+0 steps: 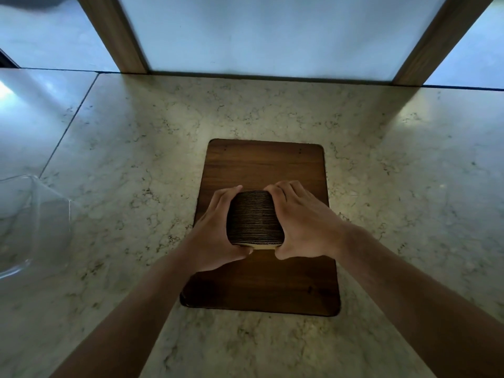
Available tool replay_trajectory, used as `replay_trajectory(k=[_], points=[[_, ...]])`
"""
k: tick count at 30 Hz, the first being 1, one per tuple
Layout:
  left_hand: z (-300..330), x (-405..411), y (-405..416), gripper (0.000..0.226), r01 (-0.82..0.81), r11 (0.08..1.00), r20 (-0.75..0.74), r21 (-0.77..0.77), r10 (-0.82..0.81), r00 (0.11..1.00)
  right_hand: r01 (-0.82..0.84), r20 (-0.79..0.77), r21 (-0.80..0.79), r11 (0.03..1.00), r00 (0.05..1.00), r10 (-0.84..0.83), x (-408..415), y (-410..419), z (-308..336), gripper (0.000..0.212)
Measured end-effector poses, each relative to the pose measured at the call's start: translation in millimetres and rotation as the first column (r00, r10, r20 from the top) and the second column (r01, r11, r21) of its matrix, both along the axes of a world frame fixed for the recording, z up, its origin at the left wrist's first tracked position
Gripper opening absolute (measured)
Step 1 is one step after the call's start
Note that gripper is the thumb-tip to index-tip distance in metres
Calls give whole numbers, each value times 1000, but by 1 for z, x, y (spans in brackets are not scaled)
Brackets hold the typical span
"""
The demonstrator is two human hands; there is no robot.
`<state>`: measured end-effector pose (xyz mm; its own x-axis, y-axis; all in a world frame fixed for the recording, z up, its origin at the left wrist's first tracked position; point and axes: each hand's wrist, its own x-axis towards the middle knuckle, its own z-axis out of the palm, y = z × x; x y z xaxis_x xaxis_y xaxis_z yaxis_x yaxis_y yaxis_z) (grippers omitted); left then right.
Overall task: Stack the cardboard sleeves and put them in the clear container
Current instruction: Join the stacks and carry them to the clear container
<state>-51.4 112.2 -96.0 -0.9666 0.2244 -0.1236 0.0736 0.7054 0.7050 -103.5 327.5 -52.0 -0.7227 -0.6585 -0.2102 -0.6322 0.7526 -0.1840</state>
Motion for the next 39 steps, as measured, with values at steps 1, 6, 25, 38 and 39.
replay_trajectory(k=[1,6,25,38,39], points=[[1,0,0,120,-10,1000,-9,-1,10,1000,-19,-29,37,999,999,20,0,-3,1,118],[4,-2,2,109,-13,1000,-19,-12,13,1000,-67,-50,112,991,996,73,-5,-24,4,121],[85,32,-77,112,-170,985,-82,-7,169,982,279,413,-229,933,895,-166,0,-89,58,80],[127,124,-345,85,-555,762,-86,334,611,787,692,915,-377,615,382,131,74,-361,96,65],[122,131,-363,84,-576,742,-73,342,632,771,721,931,-357,593,327,163,79,-376,94,54]])
